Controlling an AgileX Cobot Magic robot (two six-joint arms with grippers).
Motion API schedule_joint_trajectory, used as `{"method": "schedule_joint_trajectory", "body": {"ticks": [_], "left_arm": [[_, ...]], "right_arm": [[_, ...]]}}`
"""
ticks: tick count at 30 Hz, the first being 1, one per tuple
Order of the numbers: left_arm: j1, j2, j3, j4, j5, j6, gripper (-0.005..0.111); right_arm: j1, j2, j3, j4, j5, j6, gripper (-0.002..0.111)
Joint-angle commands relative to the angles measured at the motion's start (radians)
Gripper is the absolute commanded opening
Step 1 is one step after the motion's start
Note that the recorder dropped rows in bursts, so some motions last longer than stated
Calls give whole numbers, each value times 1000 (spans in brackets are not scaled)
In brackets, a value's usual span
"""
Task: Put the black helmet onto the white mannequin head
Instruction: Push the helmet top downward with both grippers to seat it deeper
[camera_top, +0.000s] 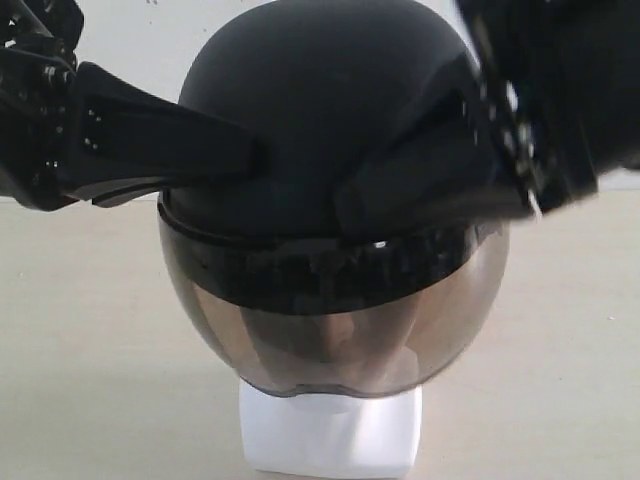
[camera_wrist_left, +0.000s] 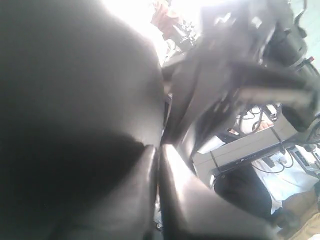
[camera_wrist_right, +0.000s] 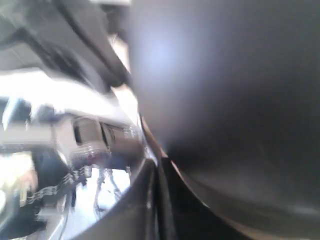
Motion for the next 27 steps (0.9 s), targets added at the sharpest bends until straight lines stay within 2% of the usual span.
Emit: {"method": "schedule_joint_trajectory", "body": {"ticks": [1,13,22,25,27], "left_arm": [[-1,23,39,104,82,14,4],[-1,14,63,104,82,22,4],[1,-95,61,104,82,11,4],[1,-143,61,104,82,-8,4],[1,-174,61,104,82,-36,4]], "right_arm": [[-15,20,60,-178,-125,-4,0],[-15,-1,60,-165,-123,-10,0],[-15,-110,60,-153,-184,19,0],[-17,-168,60,-201,-246,77,0],[-17,-203,58,-301,-288,175,0]]}}
